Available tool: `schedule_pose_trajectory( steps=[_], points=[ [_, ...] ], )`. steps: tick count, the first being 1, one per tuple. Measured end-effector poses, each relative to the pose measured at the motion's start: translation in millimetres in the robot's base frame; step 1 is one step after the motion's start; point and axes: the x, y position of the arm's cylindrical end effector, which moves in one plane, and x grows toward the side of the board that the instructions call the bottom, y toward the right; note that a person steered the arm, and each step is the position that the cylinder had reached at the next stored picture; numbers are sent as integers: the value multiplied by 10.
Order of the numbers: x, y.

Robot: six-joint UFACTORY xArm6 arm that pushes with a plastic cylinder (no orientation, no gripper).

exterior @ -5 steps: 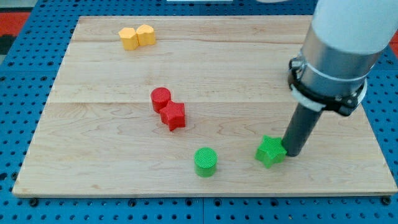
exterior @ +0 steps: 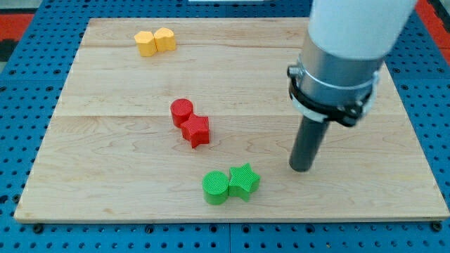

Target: Put the red blocks towards the top left side

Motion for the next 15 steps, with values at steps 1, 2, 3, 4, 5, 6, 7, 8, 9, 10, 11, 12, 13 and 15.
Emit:
schedule_pose_trajectory(
  steps=[1,2,3,4,5,6,7,8,9,10,11,12,13,15],
  points=[
    [-162,-353],
    [-170,-810],
    [-179,-1316],
    [-203,-1481],
    [-204,-1455],
    [-205,-1455],
    [-205,-1455],
    [-205,-1488],
    [-236,-1504],
    [-353,-1505],
    [-522,-1505],
    [-655,-1505],
    [-678,-1494],
    [-703,-1512]
  ],
)
